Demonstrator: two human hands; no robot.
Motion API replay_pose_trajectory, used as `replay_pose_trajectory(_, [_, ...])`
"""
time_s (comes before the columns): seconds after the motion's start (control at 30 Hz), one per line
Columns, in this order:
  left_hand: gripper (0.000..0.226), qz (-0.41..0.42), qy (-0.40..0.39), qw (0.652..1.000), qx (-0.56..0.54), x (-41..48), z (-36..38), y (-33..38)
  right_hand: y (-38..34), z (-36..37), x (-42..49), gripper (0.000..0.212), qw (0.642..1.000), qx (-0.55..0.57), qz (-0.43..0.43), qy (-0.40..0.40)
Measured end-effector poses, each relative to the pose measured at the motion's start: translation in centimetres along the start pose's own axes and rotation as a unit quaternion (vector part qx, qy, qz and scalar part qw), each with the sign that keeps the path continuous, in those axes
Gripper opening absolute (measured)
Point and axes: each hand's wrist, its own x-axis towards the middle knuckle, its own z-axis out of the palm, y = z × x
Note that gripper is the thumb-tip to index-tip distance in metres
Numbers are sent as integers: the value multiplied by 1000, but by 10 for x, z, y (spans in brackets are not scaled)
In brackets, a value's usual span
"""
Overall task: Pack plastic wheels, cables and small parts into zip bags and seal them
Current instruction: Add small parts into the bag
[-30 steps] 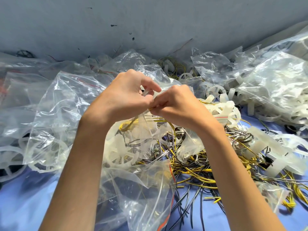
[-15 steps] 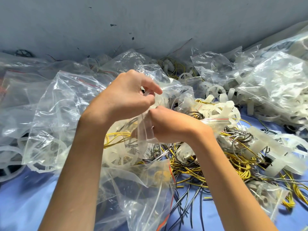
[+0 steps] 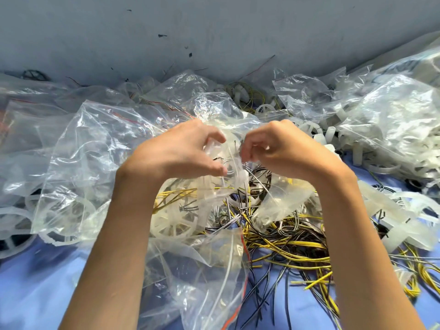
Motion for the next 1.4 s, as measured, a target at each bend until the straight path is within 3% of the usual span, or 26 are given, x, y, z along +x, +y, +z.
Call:
replay_pose_trajectory(0.1, [41,12,-123,992,32,1,8,3,9,4,0,21,993,-20,39,-108])
replay_pose_trajectory(0.2, [39,-20,-177,982,66,5,16,-1,15,11,1,66,975,-41,99,-193])
replay_pose_trajectory(0.3, [36,-56,-177,979,84,11,20,-10,18,17,4,78,971,-75,101,-201])
replay_pose_trajectory(0.5, [22,-87,-191,972,109,16,24,-28,17,19,2,68,961,-101,117,-230])
replay_pose_trajectory(0.73, [22,-129,-168,973,98,18,24,-37,10,25,8,49,962,-125,102,-219])
replay_pose_trajectory(0.87, [32,-162,-132,976,64,14,19,-43,13,20,6,59,955,-153,121,-222])
replay_pose_trajectory(1.07, [19,-143,-127,981,37,12,19,-36,21,27,5,51,936,-166,164,-262])
replay_pose_trajectory(1.27, [21,-136,-134,981,36,10,15,-31,26,41,8,25,940,-186,185,-220])
replay_pose_trajectory(1.4, [22,-131,-137,981,31,7,12,-30,29,43,8,33,938,-192,202,-206])
